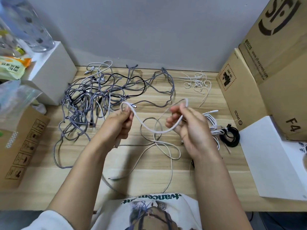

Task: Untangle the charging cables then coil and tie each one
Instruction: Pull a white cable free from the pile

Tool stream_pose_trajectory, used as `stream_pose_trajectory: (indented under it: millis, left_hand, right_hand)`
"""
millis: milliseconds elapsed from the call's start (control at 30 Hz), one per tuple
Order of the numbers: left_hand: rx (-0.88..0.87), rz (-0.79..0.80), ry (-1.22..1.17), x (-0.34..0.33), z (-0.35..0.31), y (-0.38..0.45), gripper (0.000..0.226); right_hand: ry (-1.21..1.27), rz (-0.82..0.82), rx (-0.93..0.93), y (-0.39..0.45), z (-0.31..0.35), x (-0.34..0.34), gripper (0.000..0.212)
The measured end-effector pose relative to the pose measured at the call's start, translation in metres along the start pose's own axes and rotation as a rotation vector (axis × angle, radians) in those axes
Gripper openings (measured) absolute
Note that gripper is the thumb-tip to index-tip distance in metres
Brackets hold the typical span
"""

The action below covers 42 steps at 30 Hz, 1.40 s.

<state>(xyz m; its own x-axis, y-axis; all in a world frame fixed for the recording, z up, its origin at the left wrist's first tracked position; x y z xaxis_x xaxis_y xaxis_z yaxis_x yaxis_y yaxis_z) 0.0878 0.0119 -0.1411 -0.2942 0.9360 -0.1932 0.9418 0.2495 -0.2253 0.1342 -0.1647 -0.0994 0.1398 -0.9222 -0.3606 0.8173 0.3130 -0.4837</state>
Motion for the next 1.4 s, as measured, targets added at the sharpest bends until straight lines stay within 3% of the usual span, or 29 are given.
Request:
stream_pose_trajectory:
  millis: [100,133,167,233,267,433,567,667,767,933,1033,1167,1333,1400]
  left_hand:
    - [0.071,0.091,-0.038,-0.012,-0.009,-0.01,0.048]
    - [0.086,0.119,-0.032,-0.017,-0.013,-0.014,0.044]
    - [0.09,0.143,-0.012,-0.021,-0.016,-0.017,0.037]
    - [0.086,0.168,0.064,-0.026,-0.021,-0.023,0.032]
    - [0.079,0.165,0.106,-0.028,-0.023,-0.024,0.032]
    - [0.032,0.14,0.144,-0.03,-0.032,-0.023,0.025]
    - [0.064,0.199,0.03,-0.034,-0.028,-0.026,0.024]
    - [0.146,0.351,-0.201,-0.05,-0.022,-0.033,0.025]
    - [0.255,0.593,-0.699,-0.081,-0.037,-0.053,0.026]
    - [0.142,0.606,-1.156,-0.087,-0.1,-0.067,0.021]
    - [0.076,0.436,-1.108,-0.069,-0.103,-0.047,0.019]
    - [-0.126,0.063,-0.707,-0.031,-0.078,-0.019,0.018]
    - [-0.066,0.011,-0.757,-0.024,-0.056,-0.006,0.029]
    - [-0.073,0.042,-0.608,-0.026,-0.052,-0.006,0.031]
  right_hand:
    - [-0.863,-0.235,0.113,-0.001,0.002,0.01,0.022]
    - [-1.052,-0.295,0.155,-0.003,0.003,0.009,0.012]
    - [-1.147,-0.331,0.199,-0.006,0.004,0.007,0.021]
    - [-1.083,-0.301,0.343,-0.013,0.014,-0.004,0.042]
    - [-1.027,-0.239,0.39,-0.015,0.016,-0.012,0.039]
    - [-0.774,0.263,0.146,-0.016,-0.019,-0.052,0.031]
    - [-0.456,0.297,0.188,-0.021,-0.009,-0.05,0.028]
    - [-0.335,0.253,0.217,-0.021,0.004,-0.044,0.025]
    - [-0.345,0.192,0.253,-0.018,0.009,-0.035,0.026]
    - [-0.796,0.194,0.3,-0.013,-0.018,-0.046,0.022]
    - [-0.929,0.342,0.259,-0.025,-0.033,-0.064,0.018]
    - [-1.013,0.317,0.378,-0.043,-0.014,-0.075,0.021]
    - [-0.978,0.144,0.602,-0.056,0.014,-0.069,0.034]
    - [-1.002,0.125,0.655,-0.059,0.016,-0.07,0.035]
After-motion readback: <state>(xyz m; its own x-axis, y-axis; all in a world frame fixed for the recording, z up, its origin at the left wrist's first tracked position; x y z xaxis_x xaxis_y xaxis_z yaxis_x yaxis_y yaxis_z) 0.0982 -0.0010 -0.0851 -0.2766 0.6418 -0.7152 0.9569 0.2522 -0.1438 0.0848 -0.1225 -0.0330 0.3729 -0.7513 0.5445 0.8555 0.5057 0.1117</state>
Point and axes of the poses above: each hand's wrist, its own y-axis towards the middle knuckle, its own x-axis out of the back of the hand, z = x × y, the point moved 10 cm from there along y, towards the middle knuckle, and after that the axes turned 9 degrees about -x, right-handed, at the moved point
